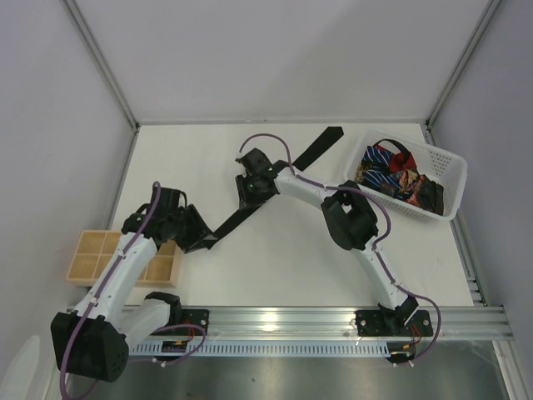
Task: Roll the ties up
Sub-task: Flatten the tie
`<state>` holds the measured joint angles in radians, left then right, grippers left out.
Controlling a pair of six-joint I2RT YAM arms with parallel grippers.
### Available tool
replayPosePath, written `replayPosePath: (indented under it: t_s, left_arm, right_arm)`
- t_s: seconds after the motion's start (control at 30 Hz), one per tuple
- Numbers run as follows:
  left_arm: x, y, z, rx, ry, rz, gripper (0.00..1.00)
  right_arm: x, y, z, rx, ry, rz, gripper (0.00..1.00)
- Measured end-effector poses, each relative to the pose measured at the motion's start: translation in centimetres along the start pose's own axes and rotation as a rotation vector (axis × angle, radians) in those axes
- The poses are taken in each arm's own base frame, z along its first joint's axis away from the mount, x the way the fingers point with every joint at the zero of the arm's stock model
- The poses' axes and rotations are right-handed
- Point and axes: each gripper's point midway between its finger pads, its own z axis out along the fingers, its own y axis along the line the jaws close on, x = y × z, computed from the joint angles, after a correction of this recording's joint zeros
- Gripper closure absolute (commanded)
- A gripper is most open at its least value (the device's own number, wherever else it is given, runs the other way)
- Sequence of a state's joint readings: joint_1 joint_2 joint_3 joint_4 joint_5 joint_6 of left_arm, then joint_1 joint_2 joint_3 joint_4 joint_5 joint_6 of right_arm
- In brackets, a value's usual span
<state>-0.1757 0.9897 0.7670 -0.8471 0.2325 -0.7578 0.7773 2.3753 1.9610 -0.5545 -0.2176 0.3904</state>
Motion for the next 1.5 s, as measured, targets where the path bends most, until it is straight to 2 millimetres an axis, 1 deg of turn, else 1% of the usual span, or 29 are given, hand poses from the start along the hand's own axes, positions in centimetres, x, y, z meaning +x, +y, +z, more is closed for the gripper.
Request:
replayPosePath:
  t_s: [0.07,0.13,0.17,0.23,0.3,0.37,0.43,0.53,0.63,0.67,0.73,0.83,0.93,1.03,1.13,1.2,1.3,1.4,1.5]
  left_arm:
    - [-0.2,0.1,0.1,-0.006,-0.004,-0.007,0.49]
    - [-0.5,0.2,0.3,-0.007,-0.009,-0.014,0.5]
    - [-0.6,0.2,0.4,-0.006,-0.01,-0.016,0.5]
    - [-0.9,0.0,0.6,-0.003,-0.012,-0.017,0.5]
    - [-1.1,-0.2,0.8,0.005,-0.018,-0.016,0.5]
    - [-1.2,-0.4,0.8,0.016,-0.022,-0.014,0.5]
    - [-1.2,-0.3,0.9,0.019,-0.026,-0.013,0.5]
    - [-0.8,0.1,1.0,0.016,-0.023,-0.014,0.5]
    - [-0.6,0.3,1.2,0.013,-0.017,-0.018,0.5]
    - [-0.5,0.4,1.3,0.013,-0.017,-0.02,0.5]
    - [-0.3,0.5,1.4,0.012,-0.012,-0.025,0.5]
    - [-0.2,0.5,1.3,0.02,-0.015,-0.024,0.5]
    - [-0.3,0.3,1.1,0.03,-0.025,-0.02,0.49]
    - [-0.3,0.3,1.1,0.03,-0.024,-0.02,0.49]
    - [-0.3,0.4,1.3,0.024,-0.017,-0.021,0.48]
    - [-0.3,0.5,1.5,0.016,-0.01,-0.023,0.46]
    - [-0.6,0.4,1.7,0.006,-0.005,-0.017,0.44]
    - [-1.4,-0.1,1.5,0.005,-0.015,0.002,0.43]
    - [-2.3,-0.7,1.5,0.008,-0.026,0.015,0.43]
  right_arm:
    - [-0.4,-0.5,-0.1,0.02,-0.018,0.006,0.63]
    - [-1.2,-1.6,-0.4,0.051,-0.055,0.016,0.62]
    - [-1.7,-2.5,-0.7,0.075,-0.078,0.023,0.62]
    - [-3.2,-5.1,-1.6,0.134,-0.127,0.04,0.61]
    - [-5.7,-8.0,-2.7,0.195,-0.195,0.05,0.61]
    - [-8.4,-11.5,-4.3,0.26,-0.26,0.067,0.59]
    - [-11.6,-14.5,-6.2,0.3,-0.346,0.075,0.55]
    - [-16.0,-19.3,-9.5,0.401,-0.463,0.096,0.53]
    - [-19.4,-22.5,-11.2,0.454,-0.547,0.112,0.52]
    - [-19.8,-23.4,-11.3,0.463,-0.555,0.115,0.51]
    - [-19.7,-24.8,-11.0,0.48,-0.548,0.118,0.5]
    - [-18.5,-26.5,-9.2,0.5,-0.5,0.109,0.5]
    - [-16.8,-27.5,-7.2,0.508,-0.44,0.109,0.5]
    - [-15.3,-28.3,-5.9,0.516,-0.388,0.116,0.5]
    - [-15.4,-28.1,-6.2,0.507,-0.383,0.12,0.51]
    - [-15.1,-28.3,-6.4,0.508,-0.371,0.132,0.51]
    - [-14.1,-29.5,-6.8,0.541,-0.339,0.165,0.51]
    - [-13.3,-31.0,-7.6,0.6,-0.322,0.186,0.51]
    - [-11.6,-32.3,-9.0,0.674,-0.294,0.205,0.51]
